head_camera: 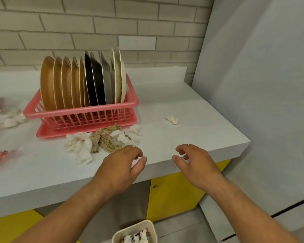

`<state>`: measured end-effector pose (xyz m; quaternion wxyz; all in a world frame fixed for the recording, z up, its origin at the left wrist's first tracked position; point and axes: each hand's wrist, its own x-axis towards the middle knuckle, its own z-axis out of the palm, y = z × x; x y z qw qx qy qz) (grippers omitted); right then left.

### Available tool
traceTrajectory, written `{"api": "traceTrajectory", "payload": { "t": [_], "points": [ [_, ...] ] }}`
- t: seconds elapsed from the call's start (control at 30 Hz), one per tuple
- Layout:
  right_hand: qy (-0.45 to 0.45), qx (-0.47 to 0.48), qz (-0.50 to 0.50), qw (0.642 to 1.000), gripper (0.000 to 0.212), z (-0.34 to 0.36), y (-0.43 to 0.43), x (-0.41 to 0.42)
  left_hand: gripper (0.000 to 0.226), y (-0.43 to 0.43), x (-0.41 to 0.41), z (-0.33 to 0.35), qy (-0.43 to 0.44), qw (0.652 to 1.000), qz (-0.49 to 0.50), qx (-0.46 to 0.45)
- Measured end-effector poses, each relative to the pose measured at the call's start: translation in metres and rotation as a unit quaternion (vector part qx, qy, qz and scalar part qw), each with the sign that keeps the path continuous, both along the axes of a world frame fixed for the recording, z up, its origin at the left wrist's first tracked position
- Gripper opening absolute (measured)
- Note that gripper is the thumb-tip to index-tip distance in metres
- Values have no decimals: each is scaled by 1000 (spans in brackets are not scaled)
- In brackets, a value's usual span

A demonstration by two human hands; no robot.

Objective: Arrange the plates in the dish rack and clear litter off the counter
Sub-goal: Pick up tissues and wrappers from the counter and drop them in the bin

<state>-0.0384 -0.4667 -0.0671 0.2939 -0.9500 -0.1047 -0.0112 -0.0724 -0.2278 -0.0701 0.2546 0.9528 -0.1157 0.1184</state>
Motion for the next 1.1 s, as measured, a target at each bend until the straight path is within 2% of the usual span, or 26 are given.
{"api": "traceTrajectory", "payload": {
  "t": [0.3,0.47,0.57,0.67,0.73,0.83,0.97,1.1],
  "points": [
    [35,-43,-26,998,40,-6,1,49,24,2,64,-1,-9,1000,-18,-5],
    [32,-74,-24,996,40,-13,-4,106,16,-7,83,-4,-28,999,16,-4],
    [3,-69,-13,998,40,-17,-4,141,18,-8,92,-7,-18,999,33,32],
    [-19,-104,18,994,52,-20,0,182,16,-7,106,-7,-42,995,76,55],
    [-2,-141,42,989,58,-23,6,208,15,-6,115,-6,-48,989,117,72],
    [21,-197,87,976,49,-34,12,231,22,-2,126,-8,-21,979,175,98],
    [-20,-236,121,964,39,-42,10,231,33,-6,141,-8,39,960,212,177],
    [8,-197,134,971,40,-43,3,220,42,-24,164,-8,130,931,203,274]
  ]
}}
